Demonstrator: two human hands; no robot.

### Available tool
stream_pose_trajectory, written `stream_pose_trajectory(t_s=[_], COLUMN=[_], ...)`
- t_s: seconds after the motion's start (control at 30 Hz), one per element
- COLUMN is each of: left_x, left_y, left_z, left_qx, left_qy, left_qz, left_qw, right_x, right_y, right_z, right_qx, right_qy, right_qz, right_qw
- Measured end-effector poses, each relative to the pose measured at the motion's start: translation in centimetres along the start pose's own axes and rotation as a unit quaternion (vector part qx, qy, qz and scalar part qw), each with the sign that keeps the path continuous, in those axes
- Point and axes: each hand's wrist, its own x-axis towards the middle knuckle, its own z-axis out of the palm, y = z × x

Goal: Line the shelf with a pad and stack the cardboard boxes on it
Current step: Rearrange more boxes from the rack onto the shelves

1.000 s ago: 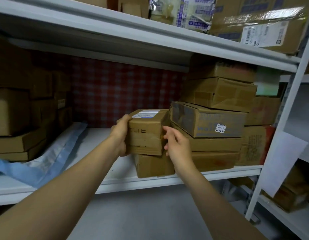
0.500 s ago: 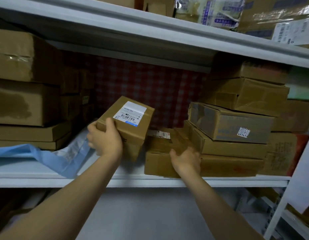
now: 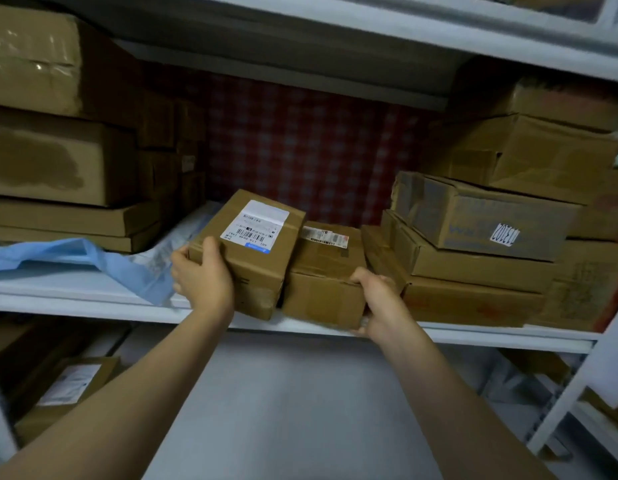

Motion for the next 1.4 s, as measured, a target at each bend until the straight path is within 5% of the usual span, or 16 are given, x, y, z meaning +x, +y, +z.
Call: stream_pose_trajectory(t_s=[0.3,0.5,0.8,1.1,1.23,1.4], left_x=[-1.9,-2.3,-1.4,0.6,0.6,0.5], left_y=[-2.9,-3.4,-2.6,-3.8,-6.8,-10.8], left_z=[-3.9,-6.2,-12.9,-23.2,-28.3,-32.6], left_qx=[-0.092,-0.121,-0.101,-0.032,0.021,0.084], left_qy=[-0.001,-0.044,-0.192,-0.417,-0.431,-0.367], left_qz=[0.022,0.030,-0.112,-0.206,-0.274,-0.320], left_qw=[0.996,0.991,0.970,0.885,0.859,0.869], right_x=[-1.6,-3.9,-7.9,-14.3,-17.0,-19.6], right_y=[3.4,4.4,7.5,15.6,19.9,24.0], right_z=[-1.2,-1.9,-0.9,-0.6,-1.3,-0.9], right_qx=[0.037,0.061,0.117,0.062,0.035,0.038], right_qy=[-0.034,-0.069,-0.068,-0.087,-0.058,-0.087], right_qz=[-0.051,-0.005,0.076,0.105,0.140,0.185], right_qw=[0.997,0.996,0.988,0.989,0.988,0.978])
